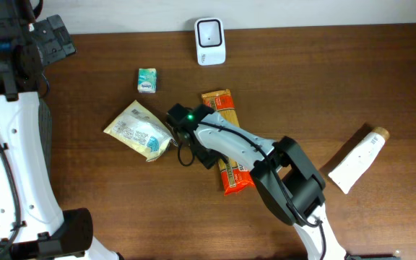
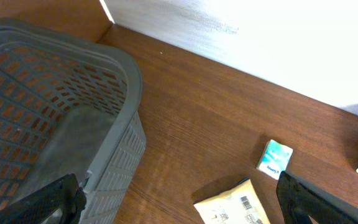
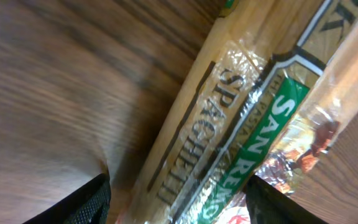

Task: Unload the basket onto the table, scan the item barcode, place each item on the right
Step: 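Grasp the spaghetti pack with the right gripper, then lift and rotate the spaghetti pack with the right gripper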

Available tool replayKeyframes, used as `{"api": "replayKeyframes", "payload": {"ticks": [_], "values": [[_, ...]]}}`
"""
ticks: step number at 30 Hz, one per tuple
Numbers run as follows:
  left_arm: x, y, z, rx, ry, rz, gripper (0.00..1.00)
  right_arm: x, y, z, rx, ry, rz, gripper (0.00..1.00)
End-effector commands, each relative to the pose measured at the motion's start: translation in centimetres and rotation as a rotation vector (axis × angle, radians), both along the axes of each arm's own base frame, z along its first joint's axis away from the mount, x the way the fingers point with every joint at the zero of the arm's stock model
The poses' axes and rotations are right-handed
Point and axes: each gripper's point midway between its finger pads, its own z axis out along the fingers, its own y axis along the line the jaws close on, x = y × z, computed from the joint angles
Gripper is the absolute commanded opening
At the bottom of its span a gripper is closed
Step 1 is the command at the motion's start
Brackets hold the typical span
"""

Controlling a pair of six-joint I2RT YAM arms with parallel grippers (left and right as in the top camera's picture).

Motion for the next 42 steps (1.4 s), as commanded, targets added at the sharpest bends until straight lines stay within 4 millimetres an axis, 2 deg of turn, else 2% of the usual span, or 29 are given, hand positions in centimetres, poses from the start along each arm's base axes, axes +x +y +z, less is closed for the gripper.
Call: {"api": "replayKeyframes", "payload": {"ticks": [1,2,3,6,8,9,10,11,12,13,14,16,17,19,21,22,24,25,28,30,31,32,33,35,38,39,40,41,42], "values": [[0.0,0.3,0.0,0.015,0.007,0.003,0.99,0.1,-2.2,-2.2,-0.159,0.002,0.021,0.49],[0.0,0.3,0.0,0.015,0.007,0.003,0.99,-0.2,-2.6,-2.7,-0.181,0.019,0.016,0.41],[0.0,0.3,0.0,0.015,0.007,0.003,0.99,-0.4,-2.7,-2.7,-0.186,0.021,0.006,0.22],[0.0,0.3,0.0,0.015,0.007,0.003,0.99,0.1,-2.2,-1.6,-0.17,0.013,0.004,0.04],[0.0,0.3,0.0,0.015,0.007,0.003,0.99,-0.2,-0.6,0.8,-0.086,0.05,-0.012,0.04],[0.0,0.3,0.0,0.015,0.007,0.003,0.99,-1.0,1.3,2.5,0.035,0.115,-0.024,0.04],[0.0,0.3,0.0,0.015,0.007,0.003,0.99,-1.8,3.6,5.4,0.214,0.198,-0.01,0.04],[0.0,0.3,0.0,0.015,0.007,0.003,0.99,-2.0,4.5,7.3,0.329,0.229,-0.007,0.04],[0.0,0.3,0.0,0.015,0.007,0.003,0.99,-2.3,5.8,10.1,0.522,0.291,-0.01,0.04],[0.0,0.3,0.0,0.015,0.007,0.003,0.99,-2.4,6.7,12.0,0.705,0.369,-0.001,0.04],[0.0,0.3,0.0,0.015,0.007,0.003,0.99,-1.9,6.4,12.8,0.814,0.42,-0.029,0.04],[0.0,0.3,0.0,0.015,0.007,0.003,0.99,-1.2,5.5,11.5,0.881,0.456,-0.089,0.04],[0.0,0.3,0.0,0.015,0.007,0.003,0.99,-1.0,4.4,9.0,0.878,0.467,-0.145,0.04],[0.0,0.3,0.0,0.015,0.007,0.003,0.99,-1.1,2.3,5.2,0.868,0.479,-0.215,0.04],[0.0,0.3,0.0,0.015,0.007,0.003,0.99,-0.4,-0.4,2.8,0.871,0.457,-0.283,0.05],[0.0,0.3,0.0,0.015,0.007,0.003,0.99,0.6,-2.7,2.3,0.858,0.435,-0.341,0.31],[0.0,0.3,0.0,0.015,0.007,0.003,0.99,2.0,-5.2,2.3,0.869,0.401,-0.386,0.43],[0.0,0.3,0.0,0.015,0.007,0.003,0.99,2.1,-5.5,2.3,0.878,0.398,-0.386,0.43],[0.0,0.3,0.0,0.015,0.007,0.003,0.99,1.0,-3.7,2.8,0.913,0.434,-0.266,0.5],[0.0,0.3,0.0,0.015,0.007,0.003,0.99,0.3,-3.2,2.0,0.825,0.425,-0.238,0.61],[0.0,0.3,0.0,0.015,0.007,0.003,0.99,0.1,-3.6,1.7,0.786,0.422,-0.255,0.69],[0.0,0.3,0.0,0.015,0.007,0.003,0.99,-0.4,-3.6,1.4,0.77,0.434,-0.259,0.84],[0.0,0.3,0.0,0.015,0.007,0.003,0.99,-0.8,-3.9,0.8,0.736,0.436,-0.262,0.88],[0.0,0.3,0.0,0.015,0.007,0.003,0.99,-1.3,-5.3,-0.4,0.639,0.424,-0.305,0.88],[0.0,0.3,0.0,0.015,0.007,0.003,0.99,-0.3,-6.8,-0.2,0.668,0.412,-0.4,0.95],[0.0,0.3,0.0,0.015,0.007,0.003,0.99,-0.5,-6.9,-0.4,0.7,0.426,-0.405,0.96],[0.0,0.3,0.0,0.015,0.007,0.003,0.99,-1.3,-6.1,-0.8,0.742,0.457,-0.373,0.95],[0.0,0.3,0.0,0.015,0.007,0.003,0.99,-2.1,-5.9,-1.5,0.75,0.476,-0.367,0.9],[0.0,0.3,0.0,0.015,0.007,0.003,0.99,-2.8,-6.0,-2.2,0.751,0.488,-0.349,0.61]]}}
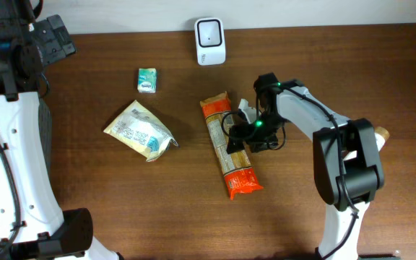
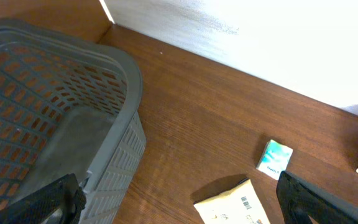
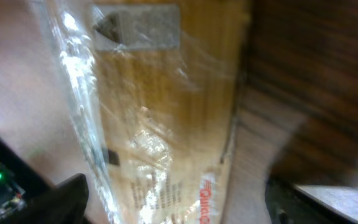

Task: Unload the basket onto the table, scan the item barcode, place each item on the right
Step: 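Lift and rotate the spaghetti pack with the right gripper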

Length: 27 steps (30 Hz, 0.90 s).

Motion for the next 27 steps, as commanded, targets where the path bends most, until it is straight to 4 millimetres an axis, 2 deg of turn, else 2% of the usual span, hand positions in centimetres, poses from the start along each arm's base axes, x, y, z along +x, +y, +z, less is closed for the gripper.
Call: {"api": "replayKeyframes", "payload": {"ticks": [1,3,5,7,9,10,11,12,13,14,17,18,19,20,21,22,25,26,27], "values": [[0.0,0.3,-0.1,0.015,0.007,0.003,0.99,-2.8,-0.5,-3.1,-0.011,0.066,0.048,0.31],[0.0,0.3,-0.1,0.015,0.007,0.003,0.99,-2.9,0.1,-2.8,0.044,0.047,0.091,0.22],[0.0,0.3,-0.1,0.015,0.007,0.003,0.99,-2.9,0.1,-2.8,0.043,0.048,0.09,0.04],[0.0,0.3,-0.1,0.015,0.007,0.003,0.99,-2.8,0.1,-2.3,0.045,0.042,0.099,0.04],[0.0,0.3,-0.1,0.015,0.007,0.003,0.99,-1.2,-1.3,0.2,-0.059,-0.052,0.078,0.04],[0.0,0.3,-0.1,0.015,0.007,0.003,0.99,-0.1,-2.7,2.3,-0.163,-0.118,0.03,0.04],[0.0,0.3,-0.1,0.015,0.007,0.003,0.99,0.8,-4.4,5.3,-0.297,-0.209,-0.027,0.04],[0.0,0.3,-0.1,0.015,0.007,0.003,0.99,1.0,-5.4,7.5,-0.393,-0.283,-0.053,0.04],[0.0,0.3,-0.1,0.015,0.007,0.003,0.99,0.9,-5.7,8.9,-0.465,-0.34,-0.057,0.04],[0.0,0.3,-0.1,0.015,0.007,0.003,0.99,0.1,-4.7,9.5,-0.535,-0.383,-0.016,0.04],[0.0,0.3,-0.1,0.015,0.007,0.003,0.99,-1.3,-2.5,7.8,-0.736,-0.442,0.078,0.04],[0.0,0.3,-0.1,0.015,0.007,0.003,0.99,-1.6,-1.9,6.3,-0.77,-0.426,0.104,0.04],[0.0,0.3,-0.1,0.015,0.007,0.003,0.99,-2.1,-1.4,3.9,-0.799,-0.375,0.149,0.04],[0.0,0.3,-0.1,0.015,0.007,0.003,0.99,-2.6,-1.3,2.6,-0.814,-0.342,0.177,0.08],[0.0,0.3,-0.1,0.015,0.007,0.003,0.99,-3.6,-0.5,0.6,-0.799,-0.279,0.209,0.24],[0.0,0.3,-0.1,0.015,0.007,0.003,0.99,-4.3,0.4,-0.1,-0.76,-0.247,0.217,0.26],[0.0,0.3,-0.1,0.015,0.007,0.003,0.99,-4.6,1.0,0.2,-0.714,-0.228,0.21,0.44],[0.0,0.3,-0.1,0.015,0.007,0.003,0.99,-5.0,1.6,0.5,-0.676,-0.21,0.206,0.55],[0.0,0.3,-0.1,0.015,0.007,0.003,0.99,-5.3,2.6,1.2,-0.622,-0.192,0.202,0.58]]}}
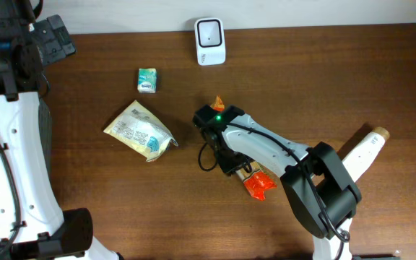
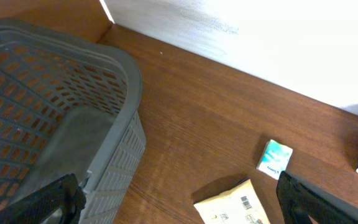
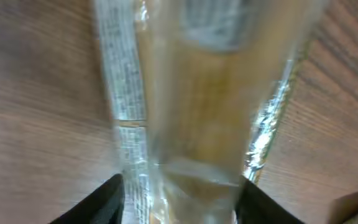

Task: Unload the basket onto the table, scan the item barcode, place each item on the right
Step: 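Lift and rotate the spaghetti pack with the right gripper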

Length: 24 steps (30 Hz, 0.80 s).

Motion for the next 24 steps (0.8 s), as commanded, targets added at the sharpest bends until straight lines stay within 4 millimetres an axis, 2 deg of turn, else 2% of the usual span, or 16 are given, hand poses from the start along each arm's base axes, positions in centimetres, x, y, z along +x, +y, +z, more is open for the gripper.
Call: {"api": "replayKeyframes", "payload": {"ticks": [1,3,5,8,9,10,11,13,15,16,17,20,23,24], "values": [[0.0,0.3,0.0,0.015,0.007,0.003,0.99,-0.9,2.9,1.0,0.138,0.062,-0.014,0.63],[0.0,0.3,0.0,0.015,0.007,0.003,0.99,-0.7,3.9,1.8,0.19,0.059,-0.002,0.79],[0.0,0.3,0.0,0.015,0.007,0.003,0.99,-1.4,4.5,1.6,0.224,0.093,-0.003,0.81],[0.0,0.3,0.0,0.015,0.007,0.003,0.99,-1.2,4.7,1.4,0.231,0.085,-0.003,0.85],[0.0,0.3,0.0,0.015,0.007,0.003,0.99,-1.0,4.5,1.5,0.228,0.078,-0.005,0.9],[0.0,0.3,0.0,0.015,0.007,0.003,0.99,-0.4,4.5,2.4,0.234,0.059,-0.023,0.98],[0.0,0.3,0.0,0.015,0.007,0.003,0.99,0.7,4.0,3.9,0.221,0.016,-0.047,1.0],[0.0,0.3,0.0,0.015,0.007,0.003,0.99,2.8,2.4,7.9,0.25,-0.049,-0.09,0.99],[0.0,0.3,0.0,0.015,0.007,0.003,0.99,3.6,-0.1,8.9,0.253,-0.039,-0.081,0.99],[0.0,0.3,0.0,0.015,0.007,0.003,0.99,3.6,-1.8,8.4,0.268,0.014,-0.055,0.99],[0.0,0.3,0.0,0.015,0.007,0.003,0.99,3.1,-2.2,7.7,0.332,0.075,-0.013,0.99],[0.0,0.3,0.0,0.015,0.007,0.003,0.99,-0.2,-0.7,4.4,0.679,0.257,0.071,0.99],[0.0,0.3,0.0,0.015,0.007,0.003,0.99,-2.1,-0.3,2.2,0.712,0.301,0.075,0.99],[0.0,0.3,0.0,0.015,0.007,0.003,0.99,-3.0,-0.3,0.5,0.709,0.305,0.079,0.99]]}}
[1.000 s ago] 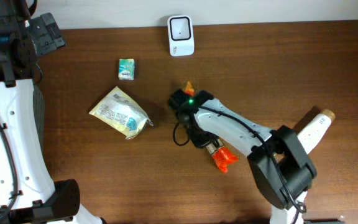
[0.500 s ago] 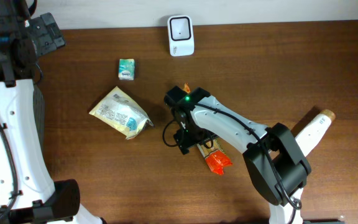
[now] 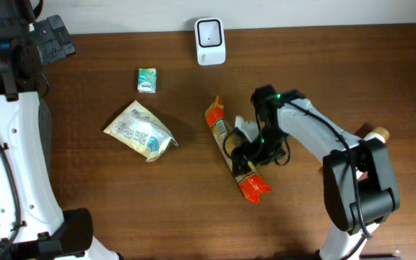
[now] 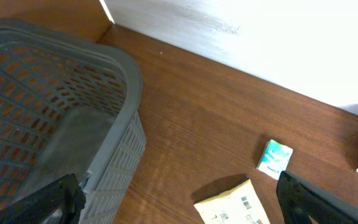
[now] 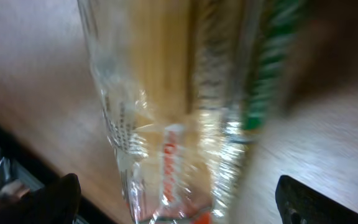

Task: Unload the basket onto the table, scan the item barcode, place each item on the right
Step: 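Lift and rotate the spaghetti pack with the right gripper, then hold the spaghetti pack up in front of the barcode scanner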

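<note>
The spaghetti packet (image 3: 231, 150) lies slanted on the table, its orange end (image 3: 254, 186) toward the front. The white barcode scanner (image 3: 210, 41) stands at the table's back edge. My right gripper (image 3: 246, 159) is low over the packet's front half. In the right wrist view the blurred packet (image 5: 185, 118) fills the space between the fingers (image 5: 55, 199), which stand wide apart, so the gripper is open. My left gripper (image 4: 185, 202) hangs open and empty at the far left, beside the basket.
A grey basket (image 4: 48, 106) sits at the left edge. A small teal mint box (image 3: 146, 79) and a pale yellow pouch (image 3: 139, 130) lie left of the packet. A white tube (image 3: 376, 134) shows partly behind the right arm.
My right gripper's fingers were close against the packet and now stand wide apart. The right arm has swung from the packet's left to its right. The packet's orange end has shifted slightly.
First my right gripper was at the packet's left side, near the pouch. Then it was on the packet's right, with the packet turned over. Then it reached from the left with narrow jaws round the packet. Now it is open on the right. The left arm never moved.
</note>
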Available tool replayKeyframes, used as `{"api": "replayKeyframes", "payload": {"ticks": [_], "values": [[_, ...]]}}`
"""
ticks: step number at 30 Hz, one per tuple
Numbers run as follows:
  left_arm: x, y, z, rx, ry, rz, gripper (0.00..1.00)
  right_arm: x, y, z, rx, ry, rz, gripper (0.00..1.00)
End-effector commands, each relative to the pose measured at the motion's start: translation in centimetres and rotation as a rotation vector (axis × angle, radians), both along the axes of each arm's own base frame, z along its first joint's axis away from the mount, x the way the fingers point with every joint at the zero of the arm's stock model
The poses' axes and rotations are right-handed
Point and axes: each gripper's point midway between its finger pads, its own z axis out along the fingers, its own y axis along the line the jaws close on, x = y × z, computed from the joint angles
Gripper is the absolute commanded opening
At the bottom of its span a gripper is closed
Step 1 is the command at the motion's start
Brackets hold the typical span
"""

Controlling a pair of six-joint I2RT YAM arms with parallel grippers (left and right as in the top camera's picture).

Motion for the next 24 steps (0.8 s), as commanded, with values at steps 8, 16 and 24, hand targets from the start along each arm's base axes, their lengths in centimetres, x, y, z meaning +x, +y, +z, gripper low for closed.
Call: {"api": "replayKeyframes", "payload": {"ticks": [8,16,24], "values": [[0.0,0.3,0.0,0.015,0.007,0.003,0.99,-0.6,1.4,-3.6,0.078,-0.043,-0.035,0.68],[0.0,0.3,0.0,0.015,0.007,0.003,0.99,0.0,2.2,-2.5,0.043,-0.018,-0.101,0.04],[0.0,0.3,0.0,0.015,0.007,0.003,0.99,6.3,3.7,15.1,0.146,-0.389,-0.099,0.04]]}}
